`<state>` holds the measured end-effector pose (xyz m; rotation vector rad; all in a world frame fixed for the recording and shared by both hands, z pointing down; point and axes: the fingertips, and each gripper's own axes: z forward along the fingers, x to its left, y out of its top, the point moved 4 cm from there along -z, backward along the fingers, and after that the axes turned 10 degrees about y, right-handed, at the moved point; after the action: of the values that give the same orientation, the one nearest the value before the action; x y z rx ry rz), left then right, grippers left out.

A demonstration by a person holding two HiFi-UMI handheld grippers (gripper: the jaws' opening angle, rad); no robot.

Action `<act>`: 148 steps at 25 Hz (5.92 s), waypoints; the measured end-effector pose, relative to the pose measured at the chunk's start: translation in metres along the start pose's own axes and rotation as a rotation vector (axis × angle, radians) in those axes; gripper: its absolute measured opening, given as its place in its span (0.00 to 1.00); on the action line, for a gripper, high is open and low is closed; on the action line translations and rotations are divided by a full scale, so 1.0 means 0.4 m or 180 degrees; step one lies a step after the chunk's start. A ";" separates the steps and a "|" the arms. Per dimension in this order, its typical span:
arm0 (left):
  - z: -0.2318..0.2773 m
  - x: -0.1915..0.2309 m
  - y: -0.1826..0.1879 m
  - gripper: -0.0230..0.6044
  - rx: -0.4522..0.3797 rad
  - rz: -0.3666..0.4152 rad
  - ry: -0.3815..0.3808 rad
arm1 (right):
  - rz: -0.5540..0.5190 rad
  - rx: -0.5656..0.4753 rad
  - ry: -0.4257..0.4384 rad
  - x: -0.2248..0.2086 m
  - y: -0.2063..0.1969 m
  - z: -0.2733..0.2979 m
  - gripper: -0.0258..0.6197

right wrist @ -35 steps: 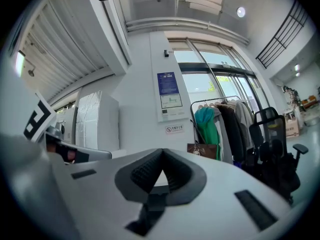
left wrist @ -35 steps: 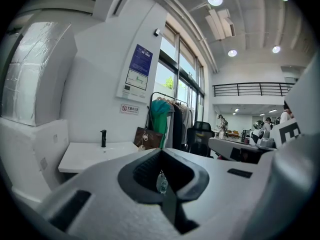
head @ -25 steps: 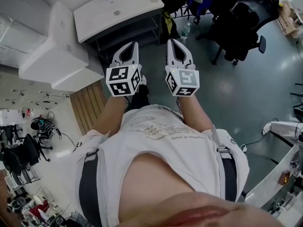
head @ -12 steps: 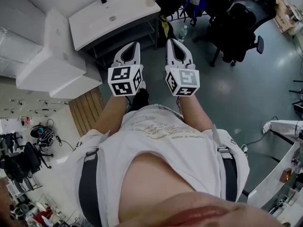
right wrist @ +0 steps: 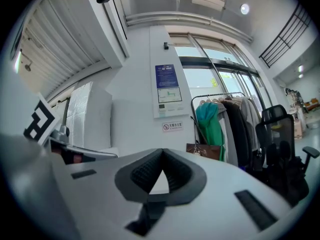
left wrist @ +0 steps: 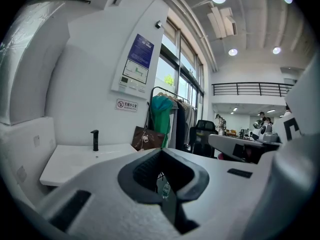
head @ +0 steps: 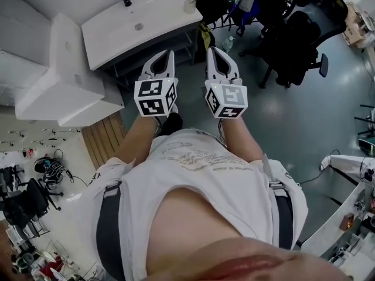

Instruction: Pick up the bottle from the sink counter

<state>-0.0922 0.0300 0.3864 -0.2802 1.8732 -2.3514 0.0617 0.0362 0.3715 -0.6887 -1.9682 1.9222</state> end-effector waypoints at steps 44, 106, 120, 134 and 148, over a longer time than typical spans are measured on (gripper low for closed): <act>0.550 0.315 0.089 0.07 0.0181 0.0255 -0.0306 | 0.0044 0.0147 -0.0378 -0.144 -0.046 0.577 0.08; 1.193 0.099 -0.307 0.59 0.1065 0.0386 0.0351 | 0.0169 0.0731 0.0484 -0.757 -0.121 0.813 0.08; 1.254 0.085 -0.366 0.59 0.1236 0.0548 0.0331 | 0.0146 0.0917 0.0570 -0.810 -0.149 0.786 0.08; 1.286 0.094 -0.400 0.59 0.1217 0.0556 0.0394 | 0.0080 0.1035 0.0530 -0.851 -0.164 0.770 0.08; 1.239 0.098 -0.382 0.59 0.1257 0.0539 0.0469 | 0.0102 0.1035 0.0653 -0.828 -0.171 0.783 0.08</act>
<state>-0.0186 -0.4154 0.6448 0.0903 1.3719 -2.6056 0.1648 -0.4043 0.4591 -0.7913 -1.4875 2.0346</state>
